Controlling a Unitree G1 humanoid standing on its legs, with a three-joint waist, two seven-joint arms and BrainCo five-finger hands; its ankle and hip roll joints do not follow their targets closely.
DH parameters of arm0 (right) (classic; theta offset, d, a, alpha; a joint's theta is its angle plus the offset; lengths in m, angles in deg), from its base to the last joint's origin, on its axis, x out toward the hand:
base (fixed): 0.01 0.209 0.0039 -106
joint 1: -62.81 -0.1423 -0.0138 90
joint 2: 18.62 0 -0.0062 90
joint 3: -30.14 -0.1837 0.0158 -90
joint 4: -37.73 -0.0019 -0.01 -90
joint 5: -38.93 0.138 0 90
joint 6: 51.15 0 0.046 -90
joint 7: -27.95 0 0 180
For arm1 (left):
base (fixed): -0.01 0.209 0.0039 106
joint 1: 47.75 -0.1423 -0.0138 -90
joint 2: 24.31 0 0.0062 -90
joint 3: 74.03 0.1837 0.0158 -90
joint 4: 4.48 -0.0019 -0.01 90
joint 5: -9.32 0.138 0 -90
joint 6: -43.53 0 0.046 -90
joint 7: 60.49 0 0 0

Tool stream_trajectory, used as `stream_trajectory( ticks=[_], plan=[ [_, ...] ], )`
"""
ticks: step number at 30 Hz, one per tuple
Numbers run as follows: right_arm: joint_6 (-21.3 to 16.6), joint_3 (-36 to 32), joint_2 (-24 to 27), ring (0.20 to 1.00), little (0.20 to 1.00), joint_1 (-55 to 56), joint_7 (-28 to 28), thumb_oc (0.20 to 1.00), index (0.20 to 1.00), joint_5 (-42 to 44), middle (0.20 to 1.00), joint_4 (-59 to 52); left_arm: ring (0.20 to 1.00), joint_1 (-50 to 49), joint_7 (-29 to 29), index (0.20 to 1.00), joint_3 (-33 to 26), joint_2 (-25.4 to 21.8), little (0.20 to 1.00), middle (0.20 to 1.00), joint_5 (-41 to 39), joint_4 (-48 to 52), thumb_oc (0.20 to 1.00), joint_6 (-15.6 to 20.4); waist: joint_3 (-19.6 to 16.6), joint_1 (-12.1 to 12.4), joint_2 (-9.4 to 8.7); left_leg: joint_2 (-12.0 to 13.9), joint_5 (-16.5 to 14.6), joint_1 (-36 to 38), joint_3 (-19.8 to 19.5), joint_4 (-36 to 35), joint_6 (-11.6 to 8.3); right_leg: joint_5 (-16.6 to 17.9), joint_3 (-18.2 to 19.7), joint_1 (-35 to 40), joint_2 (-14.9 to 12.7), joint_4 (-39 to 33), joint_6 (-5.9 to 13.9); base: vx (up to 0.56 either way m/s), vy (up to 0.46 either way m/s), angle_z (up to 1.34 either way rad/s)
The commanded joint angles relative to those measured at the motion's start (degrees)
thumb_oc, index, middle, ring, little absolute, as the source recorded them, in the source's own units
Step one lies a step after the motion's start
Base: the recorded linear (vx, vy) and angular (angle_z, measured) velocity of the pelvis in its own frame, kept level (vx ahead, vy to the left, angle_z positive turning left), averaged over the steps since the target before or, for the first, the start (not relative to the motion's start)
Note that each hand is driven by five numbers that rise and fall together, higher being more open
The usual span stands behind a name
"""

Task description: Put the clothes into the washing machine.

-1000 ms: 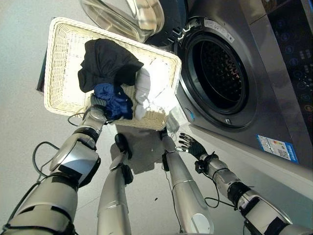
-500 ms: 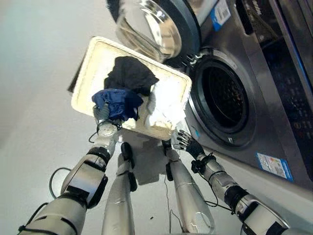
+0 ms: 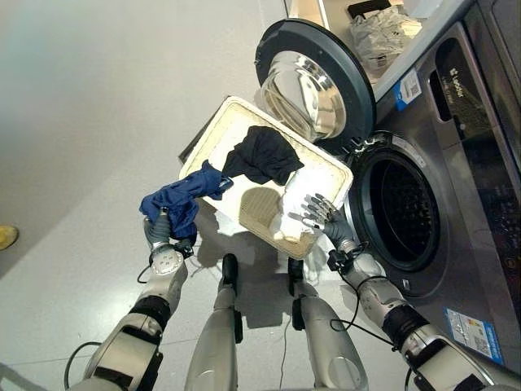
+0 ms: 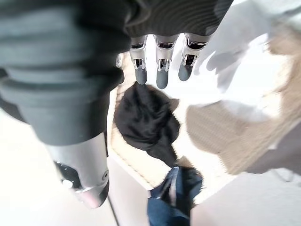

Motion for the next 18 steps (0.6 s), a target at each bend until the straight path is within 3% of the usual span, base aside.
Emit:
stream_trajectory(
  ticks=[1, 2, 3, 6, 11, 14, 18],
  plan=[
    [-1.72, -1.73, 0.86, 1.000, 1.000, 0.34, 2.46, 1.000, 1.000, -6.39, 1.000, -7.02, 0.200, 1.28, -10.59, 0.200, 1.98, 1.67, 0.200, 0.200, 0.51, 4.72, 0.200, 6.29, -2.14, 0.07, 0.77, -3.98, -6.48, 0.81, 2.67, 2.88, 0.27, -1.45, -0.73, 0.09, 2.83, -1.69, 1.05, -0.01, 0.014, 0.08],
    [-1.68, -1.70, 0.88, 1.000, 1.000, 0.35, 2.64, 1.000, 1.000, -6.88, 1.000, -7.22, 0.200, 1.10, -11.29, 0.200, 2.24, 1.67, 0.200, 0.200, 0.42, 5.04, 0.200, 6.33, -2.22, 0.13, 0.83, -3.99, -6.44, 0.93, 2.62, 2.76, 0.27, -1.45, -0.83, 0.23, 2.80, -1.74, 1.07, -0.02, 0.031, 0.13],
    [-1.75, -1.27, 1.17, 1.000, 1.000, 0.11, 3.77, 1.000, 1.000, -11.01, 1.000, -8.27, 0.200, 0.02, -17.60, 0.200, 3.79, 1.94, 0.200, 0.200, -0.94, 7.19, 0.200, 6.84, -2.86, 0.57, 1.30, -4.07, -6.17, 1.73, 2.52, 1.88, 0.32, -1.46, -1.49, 1.14, 2.61, -2.17, 1.18, -0.01, 0.029, 0.11],
    [-2.19, -0.23, 1.86, 1.000, 1.000, -0.68, 5.23, 1.000, 1.000, -16.91, 1.000, -8.89, 0.200, -0.77, -24.58, 0.200, 4.83, 1.81, 0.200, 0.200, -2.13, 9.03, 0.200, 7.49, -3.47, 0.89, 1.77, -4.06, -5.99, 2.87, 2.76, 0.86, 0.32, -1.35, -2.16, 2.33, 2.29, -3.00, 1.38, 0.00, 0.040, 0.08],
    [-0.59, 3.41, 5.28, 1.000, 1.000, -4.04, 9.97, 1.000, 1.000, -30.40, 1.000, -10.41, 0.200, -1.22, -39.39, 0.200, 8.75, -1.67, 0.200, 0.200, -4.38, 16.62, 0.200, 6.60, -5.02, 1.77, 2.98, -4.24, -5.62, 4.93, 2.47, -1.11, 0.44, -1.49, -3.27, 4.57, 1.59, -3.95, 1.63, 0.02, 0.035, 0.16],
    [0.40, 4.12, 6.09, 1.000, 1.000, -4.98, 10.54, 1.000, 1.000, -31.82, 1.000, -10.60, 0.200, -0.94, -42.66, 0.200, 9.57, -2.93, 0.200, 0.200, -4.65, 19.07, 0.200, 5.71, -5.33, 1.90, 3.25, -4.29, -5.71, 5.33, 2.49, -1.32, 0.46, -1.54, -3.50, 5.06, 1.44, -4.17, 1.64, 0.01, 0.018, 0.10],
    [2.69, 6.50, 8.71, 1.000, 1.000, -7.50, 14.21, 1.000, 1.000, -41.02, 1.000, -10.41, 0.200, 0.54, -48.22, 0.200, 12.08, -7.25, 0.200, 0.200, -5.82, 26.98, 0.200, 2.13, -5.96, 2.28, 3.93, -4.35, -6.23, 6.34, 3.24, -1.30, 0.50, -1.55, -4.82, 6.27, 0.59, -4.66, 1.86, 0.01, 0.017, 0.08]
  ],
)
